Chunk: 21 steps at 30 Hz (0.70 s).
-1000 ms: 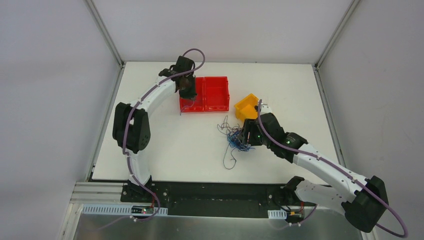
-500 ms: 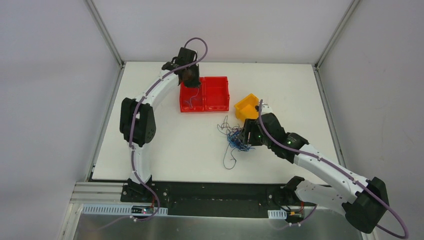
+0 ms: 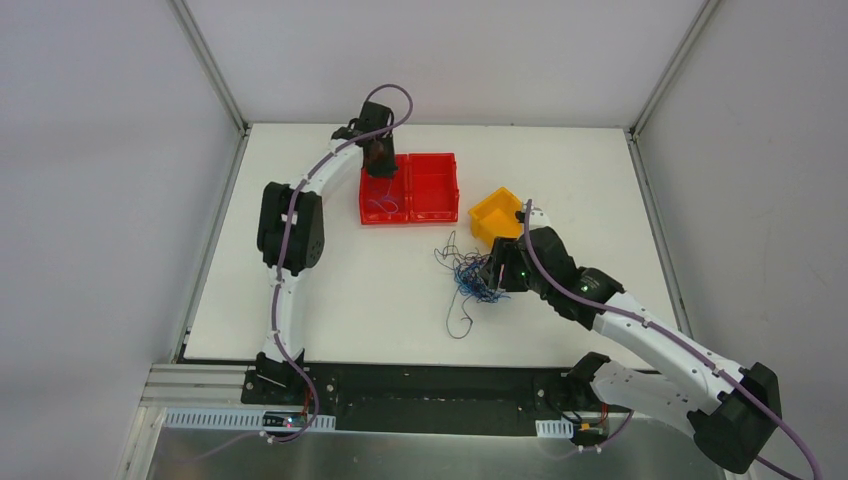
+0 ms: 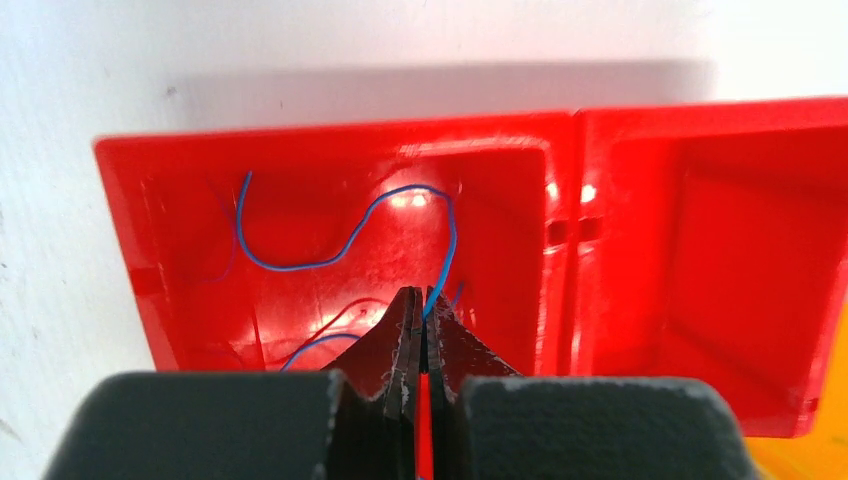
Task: Untangle the cables
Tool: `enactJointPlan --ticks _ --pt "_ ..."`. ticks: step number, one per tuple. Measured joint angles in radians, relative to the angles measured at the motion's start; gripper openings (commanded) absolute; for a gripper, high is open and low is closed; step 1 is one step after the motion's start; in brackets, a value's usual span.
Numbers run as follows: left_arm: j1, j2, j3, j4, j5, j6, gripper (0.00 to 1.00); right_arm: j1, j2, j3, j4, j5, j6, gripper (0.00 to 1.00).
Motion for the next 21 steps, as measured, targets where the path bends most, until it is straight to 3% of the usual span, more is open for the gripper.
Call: enactJointPlan --ticks 7,17,21 --pt "0.000 -0.006 -0.102 0.013 -0.007 0.001 0.00 -0.001 0.000 0.000 0.000 -0.001 0.000 0.60" --pt "0.000 -0.022 -0.105 0.031 -0.010 0.016 0.37 -0.001 0.000 0.000 -0.008 0.000 0.000 0.60" --pt "0.000 -0.093 -0.126 0.031 0.013 0.024 0.45 -0.001 0.000 0.000 -0.014 0.000 0.000 0.60"
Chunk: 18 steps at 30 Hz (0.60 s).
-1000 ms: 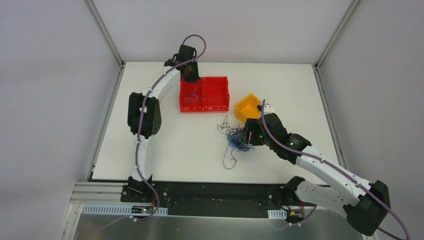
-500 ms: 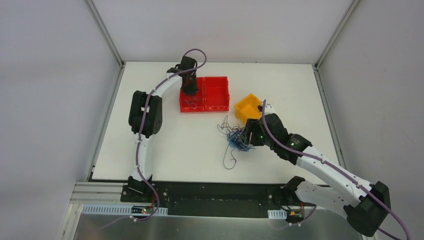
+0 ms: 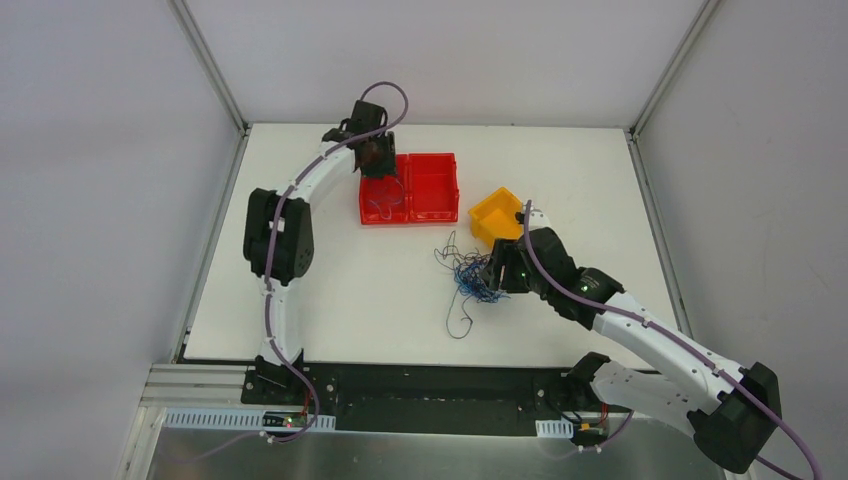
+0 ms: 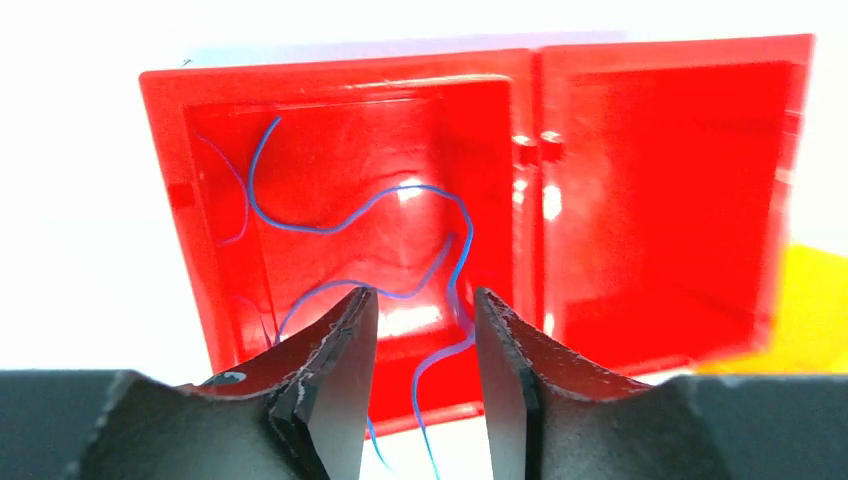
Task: Untangle the cables
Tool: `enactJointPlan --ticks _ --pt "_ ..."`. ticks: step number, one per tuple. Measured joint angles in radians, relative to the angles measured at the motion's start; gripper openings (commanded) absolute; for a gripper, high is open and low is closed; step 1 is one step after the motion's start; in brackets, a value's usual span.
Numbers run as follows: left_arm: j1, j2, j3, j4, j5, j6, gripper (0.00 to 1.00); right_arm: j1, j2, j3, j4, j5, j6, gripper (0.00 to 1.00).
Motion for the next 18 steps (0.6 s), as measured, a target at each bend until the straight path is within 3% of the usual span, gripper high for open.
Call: enactJointPlan --ticks 4,11,18 --pt "0.000 -0.117 -0.037 0.004 0.040 -0.002 0.53 0.000 0.000 0.000 -0.012 0.003 0.000 0.60" --pt "0.000 -0.303 -0.119 0.005 0.094 -0.009 0.59 0.000 0.000 0.000 -0.034 0.008 0.000 0.60" --pt "-0.054 -0.438 -0.301 -0.003 0.186 -0.002 0.79 -0.002 -0.008 0.000 -0.051 0.019 0.004 0.60"
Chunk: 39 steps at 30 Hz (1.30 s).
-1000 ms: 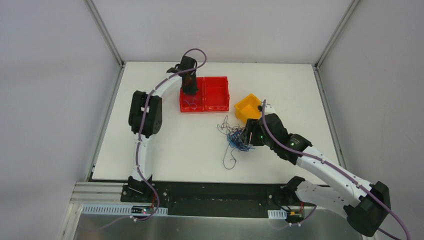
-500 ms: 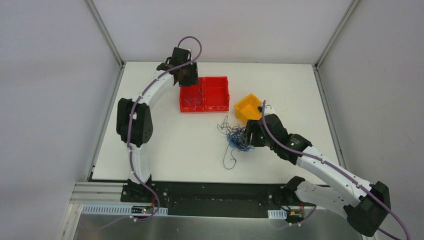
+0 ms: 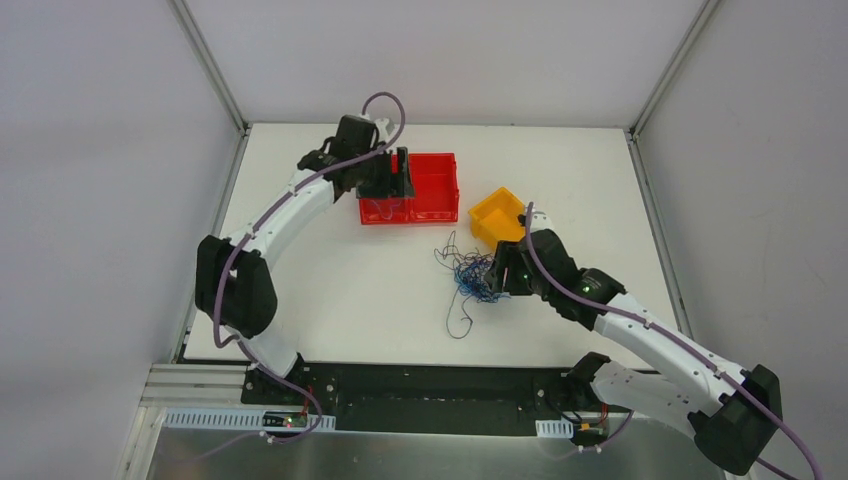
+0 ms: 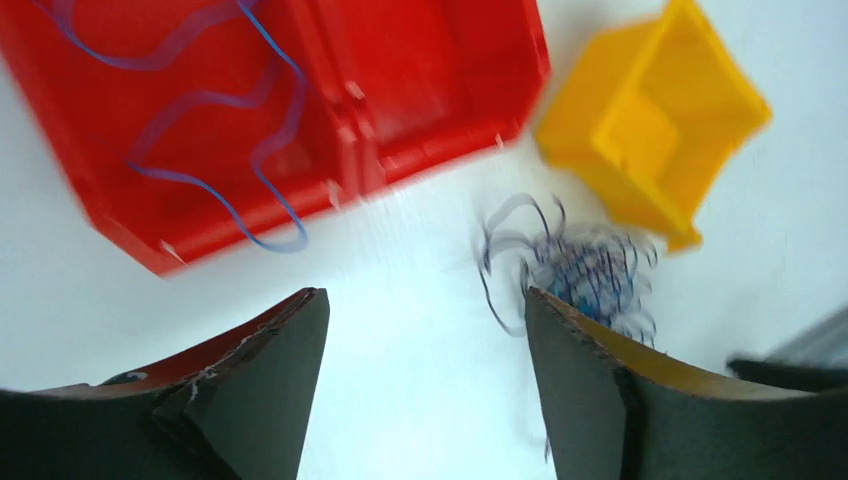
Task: Untangle the cables
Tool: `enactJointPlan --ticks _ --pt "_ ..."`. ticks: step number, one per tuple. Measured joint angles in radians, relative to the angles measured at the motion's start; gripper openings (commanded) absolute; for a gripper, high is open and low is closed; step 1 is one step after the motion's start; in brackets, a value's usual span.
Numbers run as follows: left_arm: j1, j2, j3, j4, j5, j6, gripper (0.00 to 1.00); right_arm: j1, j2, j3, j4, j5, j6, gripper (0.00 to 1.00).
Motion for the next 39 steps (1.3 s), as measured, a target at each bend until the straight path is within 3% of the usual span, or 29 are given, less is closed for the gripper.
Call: enactJointPlan --ticks 5,10,14,24,30,39 --pt "-0.113 -0.139 -0.198 0.015 0.042 0.010 0.93 0.000 -0.005 0.000 -0.002 0.013 0.009 0.60" --pt "-0.163 -0.321 -0.409 0.058 0.079 -0.005 0.95 -0.005 -0.005 -0.002 -0.002 0.028 0.016 0.60" --pt "-0.226 -0.365 -0.487 0.124 0.077 -0.032 0.93 -0.013 -0.005 -0.015 -0.001 0.046 0.026 0.59" --pt "-0.393 -0.217 -0.523 0.291 0.106 -0.130 0.84 -0.027 -0.098 -0.092 -0.002 0.129 0.082 0.59" --pt "-0.409 -0.095 -0.494 0.328 0.130 -0.178 0.69 -0.033 -0.152 -0.115 -0.014 0.158 0.102 0.59" --pt "-0.410 -0.003 -0.452 0.352 0.158 -0.231 0.60 -0.036 -0.147 -0.115 -0.026 0.164 0.102 0.58"
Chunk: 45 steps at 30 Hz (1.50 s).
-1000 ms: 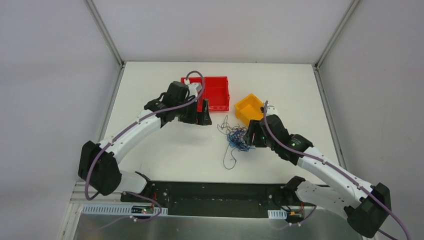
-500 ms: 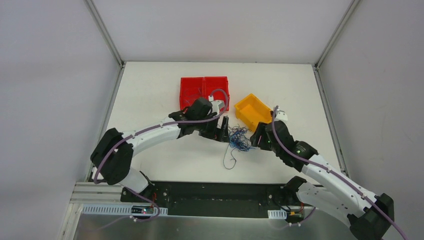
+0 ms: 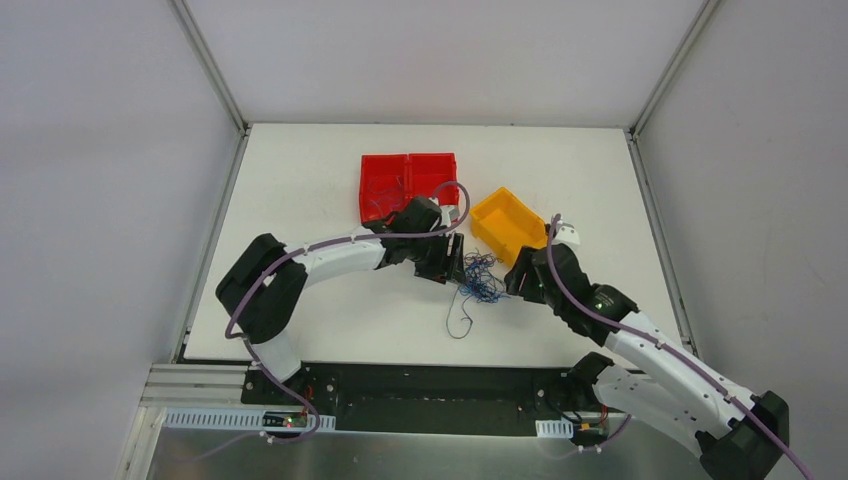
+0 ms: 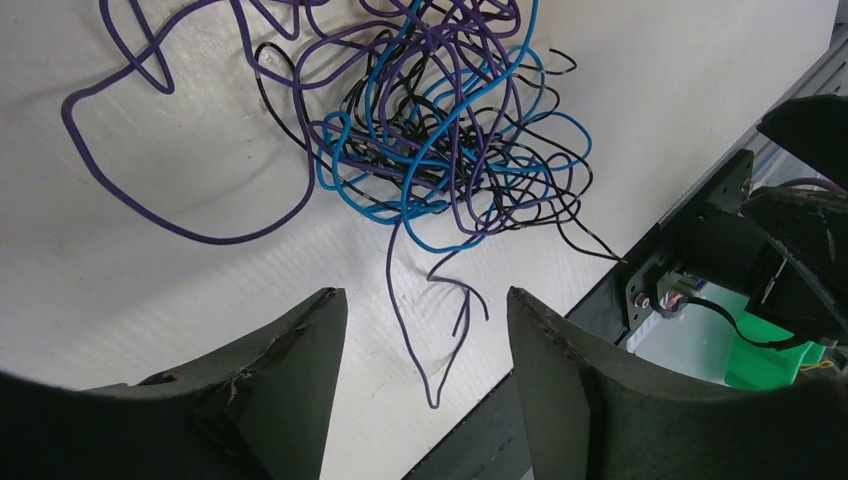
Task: Untangle the cables
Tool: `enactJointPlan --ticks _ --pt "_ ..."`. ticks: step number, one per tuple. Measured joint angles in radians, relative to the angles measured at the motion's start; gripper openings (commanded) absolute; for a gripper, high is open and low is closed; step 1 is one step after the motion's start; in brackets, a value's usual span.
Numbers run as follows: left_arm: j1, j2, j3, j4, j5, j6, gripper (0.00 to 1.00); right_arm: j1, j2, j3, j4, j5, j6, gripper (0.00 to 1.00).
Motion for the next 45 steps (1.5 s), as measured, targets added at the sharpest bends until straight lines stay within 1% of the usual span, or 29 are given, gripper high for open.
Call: enactJointPlan --ticks 4,8,14,18,20,21,23,24,25,31,35,39,45 --pt "-0.001 0.037 0.024 -0.001 0.006 -0.014 0.58 0.000 0.021 0.000 0.000 -0.001 0.000 0.58" --pt "-0.009 0.053 0.027 -0.006 0.012 -0.029 0.58 0.000 0.039 0.000 0.000 -0.003 0.000 0.58" --pt "-0.050 0.031 -0.019 -0.012 0.017 -0.040 0.56 -0.001 0.046 0.000 0.006 -0.013 -0.001 0.58" --pt "-0.087 0.031 -0.024 -0.023 0.018 -0.053 0.52 -0.001 0.076 0.000 0.012 -0.023 -0.001 0.58" --pt "-0.100 0.031 -0.024 -0.030 0.018 -0.055 0.42 -0.001 0.090 0.000 0.015 -0.028 -0.002 0.58" --pt "-0.103 0.031 -0.024 -0.032 0.018 -0.058 0.34 -0.001 0.094 0.000 0.017 -0.031 -0.001 0.58" --pt "-0.108 0.032 -0.024 -0.034 0.018 -0.062 0.11 -0.001 0.101 0.000 0.019 -0.038 -0.002 0.58" --pt "-0.109 0.032 -0.024 -0.035 0.017 -0.066 0.02 -0.001 0.102 0.000 0.019 -0.042 -0.002 0.58" --pt "-0.109 0.034 -0.024 -0.036 0.016 -0.068 0.00 -0.001 0.105 0.000 0.023 -0.046 -0.001 0.58" --pt "-0.108 0.037 -0.027 -0.055 0.005 -0.065 0.00 -0.002 0.122 0.002 0.036 -0.061 -0.005 0.58" --pt "-0.104 0.012 -0.027 -0.126 -0.053 -0.031 0.00 -0.002 0.145 0.021 0.033 -0.069 -0.028 0.58" --pt "-0.076 -0.072 -0.041 -0.187 -0.094 0.011 0.00 -0.003 0.185 0.071 0.033 -0.074 -0.058 0.58" --pt "-0.011 -0.226 -0.100 -0.235 -0.148 0.044 0.00 -0.004 0.255 0.116 0.051 -0.111 -0.081 0.58"
